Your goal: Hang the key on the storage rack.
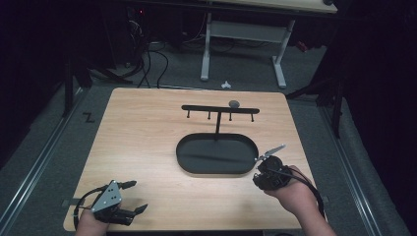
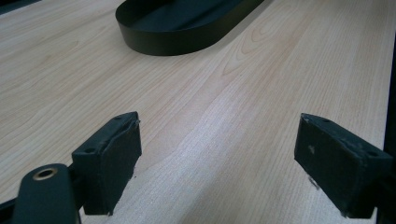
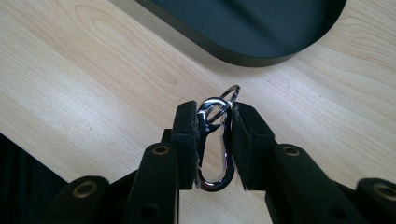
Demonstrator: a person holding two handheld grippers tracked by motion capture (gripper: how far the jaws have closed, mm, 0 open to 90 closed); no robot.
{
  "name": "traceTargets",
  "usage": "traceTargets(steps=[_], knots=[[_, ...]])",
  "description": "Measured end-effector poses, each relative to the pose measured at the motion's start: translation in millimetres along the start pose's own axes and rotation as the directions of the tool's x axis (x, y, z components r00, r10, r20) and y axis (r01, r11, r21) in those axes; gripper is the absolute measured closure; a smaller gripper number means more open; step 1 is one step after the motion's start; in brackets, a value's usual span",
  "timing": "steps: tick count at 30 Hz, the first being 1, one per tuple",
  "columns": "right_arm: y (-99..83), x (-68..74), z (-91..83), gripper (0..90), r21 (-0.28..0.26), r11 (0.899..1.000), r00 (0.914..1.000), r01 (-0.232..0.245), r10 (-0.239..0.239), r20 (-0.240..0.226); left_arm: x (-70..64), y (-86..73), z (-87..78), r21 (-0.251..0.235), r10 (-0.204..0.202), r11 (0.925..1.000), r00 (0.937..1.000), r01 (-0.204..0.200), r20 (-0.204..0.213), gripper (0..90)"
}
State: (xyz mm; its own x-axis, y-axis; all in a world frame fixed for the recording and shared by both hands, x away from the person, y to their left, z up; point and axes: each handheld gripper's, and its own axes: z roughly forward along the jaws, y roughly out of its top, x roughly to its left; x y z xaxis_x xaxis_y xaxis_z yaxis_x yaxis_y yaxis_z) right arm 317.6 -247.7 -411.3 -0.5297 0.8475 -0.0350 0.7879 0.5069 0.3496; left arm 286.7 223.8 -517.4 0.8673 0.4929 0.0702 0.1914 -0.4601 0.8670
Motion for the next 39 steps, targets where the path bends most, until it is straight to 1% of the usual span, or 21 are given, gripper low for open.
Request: traceTargets(steps=[3,5,7,14,19,26,34,39], knots=[[4.5,-4.5,-6.1,71.9,0.003,1.0,0.9998,-0.021,0.021,0.003,0.1,-0.1,-0.2,0.0,0.0,1.0,1.0,0.0,0.0,15.3],[7.7,-8.0,-10.5,71.9,-0.003,0.999,0.9995,-0.032,0.032,-0.003,0.2,-0.1,-0.2,0.001,0.0,1.0,1.0,0.0,0.001,15.3],[10.1,-10.7,-13.6,71.9,-0.001,1.0,0.9996,-0.03,0.03,0.001,0.3,-0.2,-0.4,0.001,0.0,1.0,1.0,0.0,0.0,15.3],[23.5,-19.6,-30.3,71.9,-0.011,0.999,0.9986,-0.052,0.052,0.009,0.3,-0.4,-0.6,-0.003,-0.004,1.0,1.0,0.004,-0.001,15.3],[32.0,-24.0,-38.0,71.9,-0.016,0.998,0.9979,-0.062,0.063,0.017,0.3,-0.4,-0.7,-0.003,-0.003,1.0,1.0,0.003,0.001,15.3],[44.1,-30.2,-44.0,71.9,-0.017,0.997,0.997,-0.071,0.072,0.03,0.2,-0.5,-0.2,0.002,-0.001,1.0,1.0,0.001,0.008,15.3],[60.5,-34.6,-48.7,71.9,-0.039,0.996,0.9964,-0.075,0.077,0.036,-0.1,-0.8,-0.7,0.002,-0.002,1.0,1.0,0.002,0.008,15.3],[70.4,-38.8,-50.4,71.9,-0.055,0.995,0.9952,-0.088,0.09,0.038,-0.5,-1.2,-2.1,0.003,-0.003,1.0,0.9999,0.002,0.011,15.3]])
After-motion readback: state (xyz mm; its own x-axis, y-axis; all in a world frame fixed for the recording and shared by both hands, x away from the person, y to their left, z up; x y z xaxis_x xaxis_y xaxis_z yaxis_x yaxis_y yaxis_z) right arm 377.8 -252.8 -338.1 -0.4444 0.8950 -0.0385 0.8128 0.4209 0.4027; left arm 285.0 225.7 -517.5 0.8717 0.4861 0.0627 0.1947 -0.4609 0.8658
